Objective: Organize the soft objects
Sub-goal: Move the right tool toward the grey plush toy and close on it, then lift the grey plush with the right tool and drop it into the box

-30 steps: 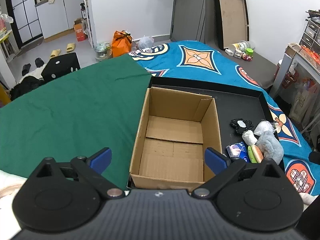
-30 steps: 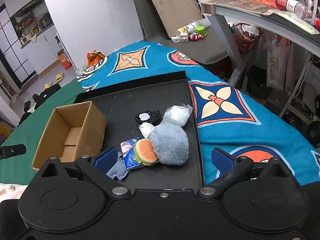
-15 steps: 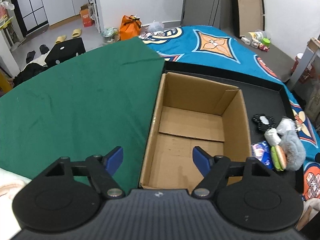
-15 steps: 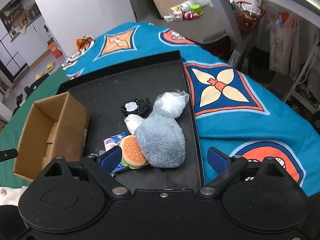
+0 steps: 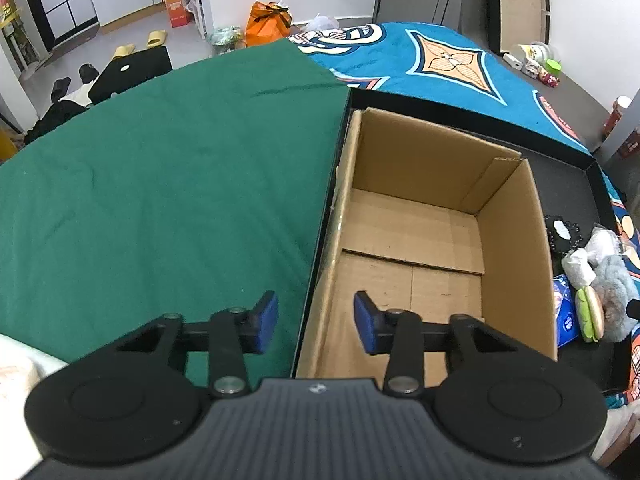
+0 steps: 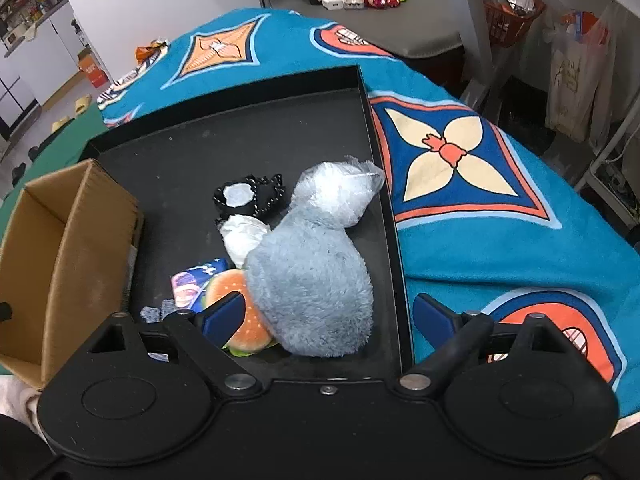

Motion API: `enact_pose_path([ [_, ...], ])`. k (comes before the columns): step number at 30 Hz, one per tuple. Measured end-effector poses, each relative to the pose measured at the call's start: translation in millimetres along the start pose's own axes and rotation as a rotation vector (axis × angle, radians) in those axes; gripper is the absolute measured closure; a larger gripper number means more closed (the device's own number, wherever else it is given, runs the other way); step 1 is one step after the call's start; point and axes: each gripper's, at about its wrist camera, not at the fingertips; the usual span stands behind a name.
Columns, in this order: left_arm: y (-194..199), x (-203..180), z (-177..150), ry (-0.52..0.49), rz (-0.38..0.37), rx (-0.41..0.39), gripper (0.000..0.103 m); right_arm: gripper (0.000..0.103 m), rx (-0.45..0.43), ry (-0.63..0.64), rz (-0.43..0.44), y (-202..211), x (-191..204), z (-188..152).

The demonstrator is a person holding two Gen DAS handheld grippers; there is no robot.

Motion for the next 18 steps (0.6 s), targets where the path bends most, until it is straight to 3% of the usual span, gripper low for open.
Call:
enact_pose_path([
  [6, -9.5, -0.3, -1.0, -0.004, -0.006, 0.009, 0.086, 0.017, 0.016, 0.011, -0.030, -15.1, 1.7, 2.7],
  [8, -13.0, -1.7, -1.2, -0.014, -0.005, 0.014, 0.091, 0.023, 0.017, 0.017, -0.038, -19.7, 2.7, 3.1],
  [9, -13.9, -2.4, -1.5, -0.015, -0.003, 0.011, 0.092, 0.024, 0.020, 0.021, -0.041, -21.9, 3.4, 2.8],
  [11, -14.5, -4.5, -2.3, -0.020, 0.006, 0.003, 0.092, 0.044, 0.024, 0.034, -0.046, -25.4, 4.9, 2.1],
  [12, -14.2, -5.4, -2.4, -0.025, 0.004, -0.003, 0.092, 0.047, 0.029, 0.038, -0.048, -27.3, 5.2, 1.7],
  [18, -12.1, -7.1, -3.6, -0.035, -0.015, -0.024, 0.093, 0.051, 0.017, 0.039, -0.045, -23.7, 7.0, 0.1],
])
Point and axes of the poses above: each gripper's, at about its wrist camera, not at the fingertips, and y roughly against the way its jaws point, x to its left, z to its top, and after that the axes turned 10 degrees about x, right-handed
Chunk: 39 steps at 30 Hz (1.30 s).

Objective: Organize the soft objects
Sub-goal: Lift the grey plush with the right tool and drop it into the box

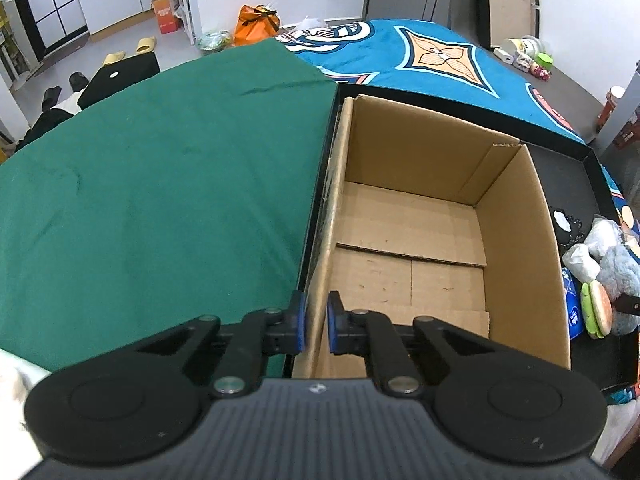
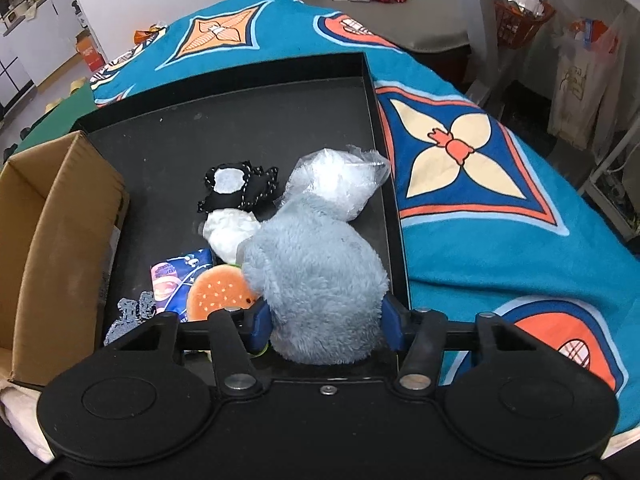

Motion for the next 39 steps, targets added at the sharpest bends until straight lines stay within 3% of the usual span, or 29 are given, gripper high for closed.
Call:
enact_pose_path([
  [18, 4.0, -4.8, -3.6, -0.055, -0.071, -0.025, 0.093, 0.051, -0.096, -0.023, 0.020, 47.9, 11.6, 1.6],
  [26, 2.5, -7.4, -2.8, -0.045, -0.028, 0.002, 0.093, 0.051, -0.132, 0.000, 0.051, 66.3, 30.3, -0.5],
  [39, 10.2, 0.5, -14.9, 0.000, -0.050, 0.029, 0.090, 0.051, -0.171, 0.073, 0.105, 86.3, 70.4, -2.3],
])
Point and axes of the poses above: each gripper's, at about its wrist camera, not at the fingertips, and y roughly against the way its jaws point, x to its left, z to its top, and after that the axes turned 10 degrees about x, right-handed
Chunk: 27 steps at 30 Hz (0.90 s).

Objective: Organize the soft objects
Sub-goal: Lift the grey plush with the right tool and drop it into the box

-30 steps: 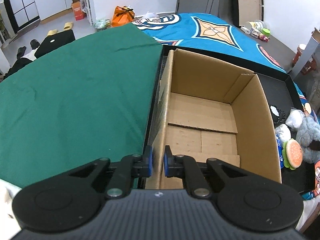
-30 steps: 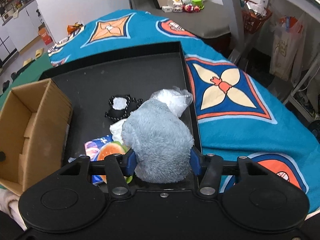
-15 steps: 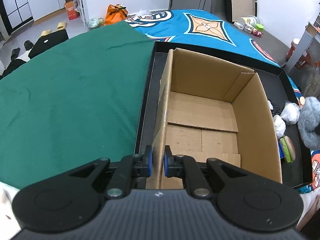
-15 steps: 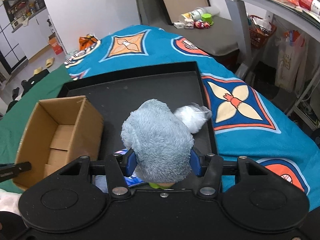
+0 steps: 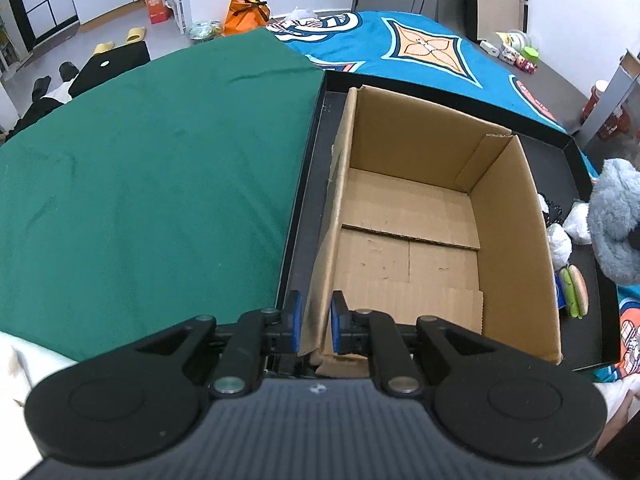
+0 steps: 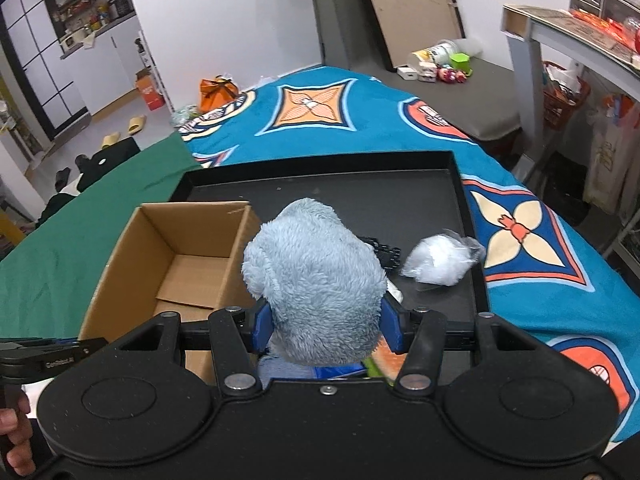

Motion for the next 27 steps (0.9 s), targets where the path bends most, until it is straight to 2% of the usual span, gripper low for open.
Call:
enact_pose_path([
  [18, -2.9, 12.0, -7.2, 0.037, -0.064, -0.026, 0.090, 0.051, -0.016, 0.081, 0.083, -0.5, 56.2, 3.4],
  [27, -5.8, 13.7, -7.2, 0.026, -0.077, -0.020, 0.090, 0.048, -0.005, 0.121, 0.089, -12.0, 79.4, 4.3],
])
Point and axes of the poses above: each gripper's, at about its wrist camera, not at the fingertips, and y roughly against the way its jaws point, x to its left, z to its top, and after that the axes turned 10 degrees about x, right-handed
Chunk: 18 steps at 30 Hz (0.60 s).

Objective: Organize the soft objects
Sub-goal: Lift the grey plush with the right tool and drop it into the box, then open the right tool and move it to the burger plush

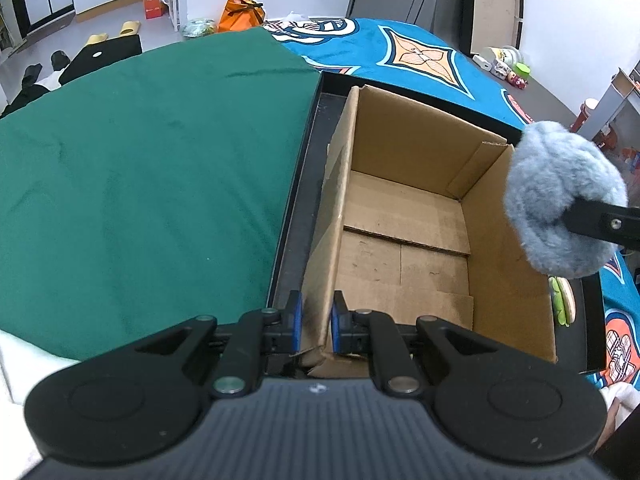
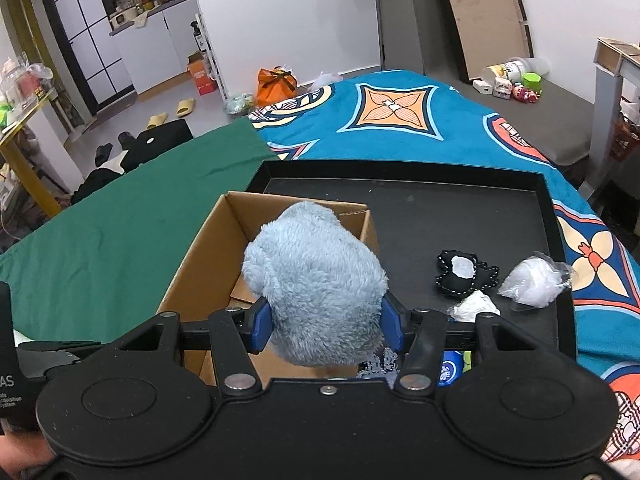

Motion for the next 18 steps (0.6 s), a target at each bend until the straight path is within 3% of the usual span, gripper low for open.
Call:
enact_pose_path([
  [8, 0.3, 1.4, -0.9, -0.001, -0.010, 0.000, 0.090, 0.024, 0.007, 0.012, -0.003, -8.8, 8.6, 1.8],
  [18, 5.0, -1.1, -3.7, 0.002, 0.018, -0.015, 0.090, 0.023, 0.008, 0.002, -0.009, -3.4, 2.1, -7.9],
])
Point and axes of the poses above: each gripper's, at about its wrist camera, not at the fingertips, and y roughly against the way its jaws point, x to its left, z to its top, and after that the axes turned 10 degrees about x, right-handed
